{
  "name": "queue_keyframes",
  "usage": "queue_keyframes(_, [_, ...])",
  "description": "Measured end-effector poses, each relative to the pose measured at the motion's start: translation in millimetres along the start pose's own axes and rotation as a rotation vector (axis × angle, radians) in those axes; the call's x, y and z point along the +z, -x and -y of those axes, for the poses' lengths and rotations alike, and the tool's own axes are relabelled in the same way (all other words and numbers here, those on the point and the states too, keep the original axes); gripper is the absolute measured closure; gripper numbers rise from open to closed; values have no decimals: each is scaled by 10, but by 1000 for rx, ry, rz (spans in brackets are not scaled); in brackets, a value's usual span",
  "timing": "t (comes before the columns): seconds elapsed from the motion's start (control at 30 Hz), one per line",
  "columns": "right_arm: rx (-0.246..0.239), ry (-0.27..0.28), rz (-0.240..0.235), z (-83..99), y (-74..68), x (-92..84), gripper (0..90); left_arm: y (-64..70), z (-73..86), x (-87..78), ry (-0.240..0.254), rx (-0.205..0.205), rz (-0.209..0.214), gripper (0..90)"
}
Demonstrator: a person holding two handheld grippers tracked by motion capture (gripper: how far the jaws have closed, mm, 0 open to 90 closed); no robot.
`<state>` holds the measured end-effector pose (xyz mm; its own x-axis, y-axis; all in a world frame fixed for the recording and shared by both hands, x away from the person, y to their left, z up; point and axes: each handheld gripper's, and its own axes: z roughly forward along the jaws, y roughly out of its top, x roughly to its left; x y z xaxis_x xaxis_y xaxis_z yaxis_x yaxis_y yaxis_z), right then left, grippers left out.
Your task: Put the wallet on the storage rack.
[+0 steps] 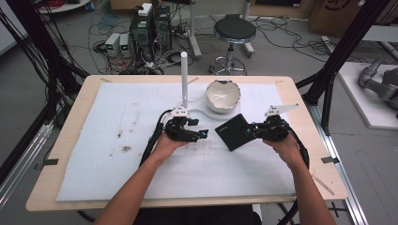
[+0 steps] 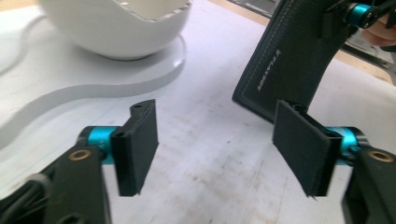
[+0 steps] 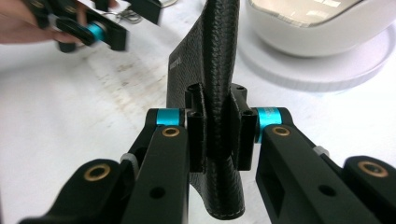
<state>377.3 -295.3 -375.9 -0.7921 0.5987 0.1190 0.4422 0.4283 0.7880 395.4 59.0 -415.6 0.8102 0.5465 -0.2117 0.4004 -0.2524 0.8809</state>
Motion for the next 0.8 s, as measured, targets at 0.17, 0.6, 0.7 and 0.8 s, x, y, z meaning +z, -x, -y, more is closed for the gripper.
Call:
queue_keyframes(0.17, [-55, 14, 48, -127, -108, -53, 806, -24, -23, -272, 17, -9, -56, 244])
queue_keyframes(0.6, [-152, 58, 86, -526, -220, -141, 806, -242, 96, -886, 96, 19, -166, 261])
queue_keyframes(0.7, [-170, 58, 97, -630, -234, -152, 806, -275, 117, -1008, 112, 33, -181, 261])
queue_keyframes(0.8, [-192, 61, 109, -721, -232, -167, 806, -299, 149, -1104, 128, 23, -187, 261])
